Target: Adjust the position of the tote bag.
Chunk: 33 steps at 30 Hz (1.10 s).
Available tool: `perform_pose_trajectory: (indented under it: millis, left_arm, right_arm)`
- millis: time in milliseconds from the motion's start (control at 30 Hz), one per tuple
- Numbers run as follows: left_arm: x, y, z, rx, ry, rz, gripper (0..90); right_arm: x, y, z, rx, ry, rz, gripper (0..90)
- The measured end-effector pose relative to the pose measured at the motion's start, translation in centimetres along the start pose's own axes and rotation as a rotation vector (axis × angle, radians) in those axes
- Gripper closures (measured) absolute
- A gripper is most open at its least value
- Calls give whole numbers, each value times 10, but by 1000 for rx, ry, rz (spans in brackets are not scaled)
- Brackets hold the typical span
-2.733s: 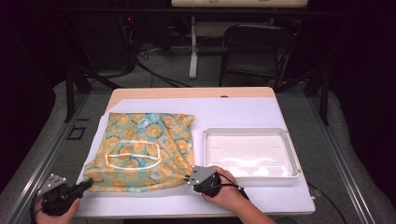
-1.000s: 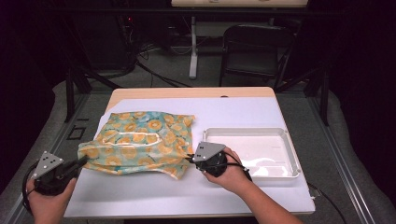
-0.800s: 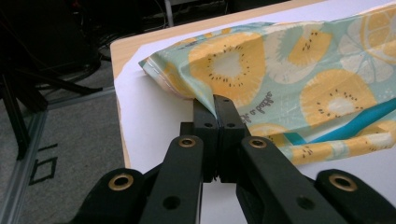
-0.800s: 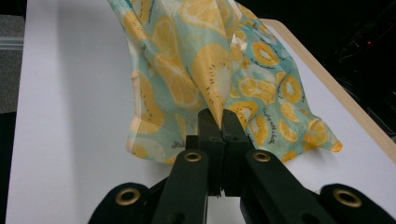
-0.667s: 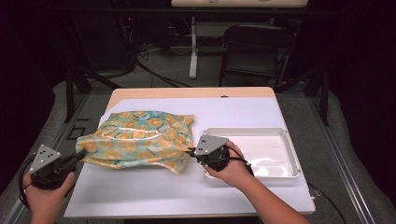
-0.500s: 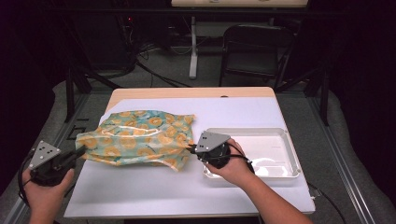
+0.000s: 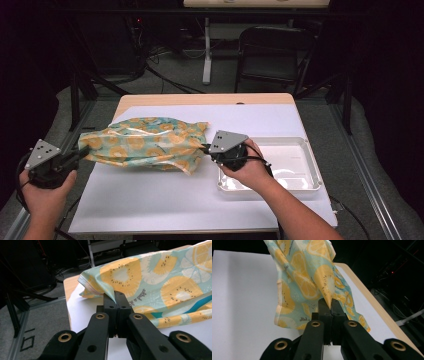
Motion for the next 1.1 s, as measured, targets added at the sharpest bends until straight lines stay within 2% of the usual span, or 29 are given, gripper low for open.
perform_pose_trajectory:
  millis: [100, 467, 733, 933, 1067, 1100]
  left_arm:
    - [-3, 0, 9, 7, 11, 11, 891]
    - [-9, 1, 30, 32, 2, 18, 891]
    - [-11, 3, 48, 51, 6, 25, 892]
    - [-13, 1, 67, 63, 30, 43, 893]
    - [-13, 1, 77, 66, 41, 47, 894]
    - [-13, 1, 84, 77, 46, 54, 894]
  right_arm:
    - [7, -3, 7, 7, -6, -13, 900]
    - [26, -10, 25, 27, -2, -34, 900]
    - [42, -20, 38, 47, 10, -80, 900]
    - [54, -24, 43, 51, 14, -106, 900]
    - [65, -28, 49, 54, 20, -143, 900]
    - [69, -30, 51, 53, 22, -152, 900]
Point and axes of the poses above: each handheld gripper's, and its own axes: y roughly forward along the jaws, z roughly out of its top, x roughly to its right, the point moved 7 cm from there along y, roughly forward along the jaws, and after that the axes turned 10 degrees about -x, right-handed, at the moved point
